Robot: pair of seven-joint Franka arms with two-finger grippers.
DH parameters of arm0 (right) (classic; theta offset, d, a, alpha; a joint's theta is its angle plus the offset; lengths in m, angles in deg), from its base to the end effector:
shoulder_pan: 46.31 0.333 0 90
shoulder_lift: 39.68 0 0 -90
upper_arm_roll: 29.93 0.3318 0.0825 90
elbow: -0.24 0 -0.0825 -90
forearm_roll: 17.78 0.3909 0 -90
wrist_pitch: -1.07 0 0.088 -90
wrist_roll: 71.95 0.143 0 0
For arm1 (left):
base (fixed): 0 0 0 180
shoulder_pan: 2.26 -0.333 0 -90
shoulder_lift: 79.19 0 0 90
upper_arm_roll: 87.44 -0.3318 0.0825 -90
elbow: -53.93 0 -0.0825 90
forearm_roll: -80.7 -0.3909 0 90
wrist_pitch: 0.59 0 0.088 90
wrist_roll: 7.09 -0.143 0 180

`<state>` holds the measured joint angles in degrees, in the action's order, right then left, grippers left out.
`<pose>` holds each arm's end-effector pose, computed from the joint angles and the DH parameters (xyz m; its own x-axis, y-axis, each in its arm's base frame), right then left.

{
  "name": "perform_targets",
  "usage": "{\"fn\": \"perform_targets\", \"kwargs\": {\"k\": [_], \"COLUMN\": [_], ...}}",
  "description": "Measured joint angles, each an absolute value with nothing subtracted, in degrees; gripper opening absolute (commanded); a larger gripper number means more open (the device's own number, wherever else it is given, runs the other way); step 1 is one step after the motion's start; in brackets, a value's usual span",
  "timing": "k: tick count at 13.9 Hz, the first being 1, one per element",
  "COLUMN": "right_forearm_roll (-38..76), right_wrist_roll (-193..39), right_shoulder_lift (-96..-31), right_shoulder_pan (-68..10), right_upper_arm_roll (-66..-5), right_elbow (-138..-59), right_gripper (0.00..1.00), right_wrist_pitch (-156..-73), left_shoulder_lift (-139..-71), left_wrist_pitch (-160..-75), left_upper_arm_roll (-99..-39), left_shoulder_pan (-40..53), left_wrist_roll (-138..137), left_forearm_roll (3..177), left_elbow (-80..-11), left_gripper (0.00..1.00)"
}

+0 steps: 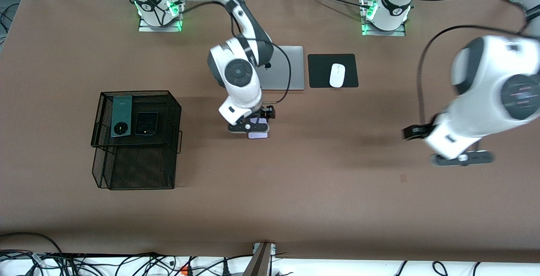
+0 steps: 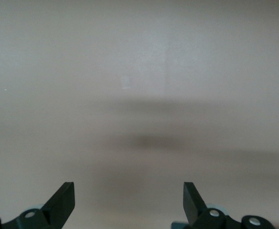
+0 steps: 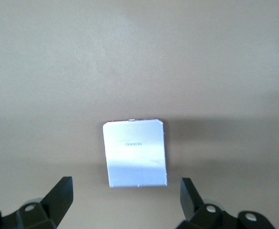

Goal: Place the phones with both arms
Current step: 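Grasp the white phone with the right gripper while the left gripper retracts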

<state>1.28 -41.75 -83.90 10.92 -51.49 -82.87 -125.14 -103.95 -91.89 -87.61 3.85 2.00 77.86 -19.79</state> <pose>0.5620 0.4861 0.2249 0.9996 0.0054 0.0267 0.0063 -0.9994 -0.0335 0.6792 -0.0640 0.4710 0.9918 0.0542 -0.1155 0.0464 -0.9965 -0.0694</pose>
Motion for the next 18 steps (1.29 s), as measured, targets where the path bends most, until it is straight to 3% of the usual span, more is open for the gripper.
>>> {"fn": "perform_targets", "kwargs": {"k": [10, 18], "right_forearm_roll": [-2.3, -2.4], "right_wrist_roll": [-47.4, -47.7], "right_shoulder_lift": [-88.8, -90.2], "right_shoulder_pan": [11.3, 11.2], "right_upper_arm_roll": [-49.9, -49.9], "right_elbow": [-83.2, -84.2], "right_gripper": [0.99, 0.99], "right_wrist_pitch": [-131.0, -134.3], "left_shoulder_lift": [-96.1, -84.7], "left_wrist_pitch": [-83.2, -82.6], "left_upper_arm_roll": [-87.3, -84.3], "left_shoulder_pan": [-3.6, -3.4], "left_wrist_roll": [-7.8, -7.6], "left_forearm_roll": [80.4, 80.9], "left_elbow": [-20.7, -30.4], "left_gripper": [1.0, 1.0]}}
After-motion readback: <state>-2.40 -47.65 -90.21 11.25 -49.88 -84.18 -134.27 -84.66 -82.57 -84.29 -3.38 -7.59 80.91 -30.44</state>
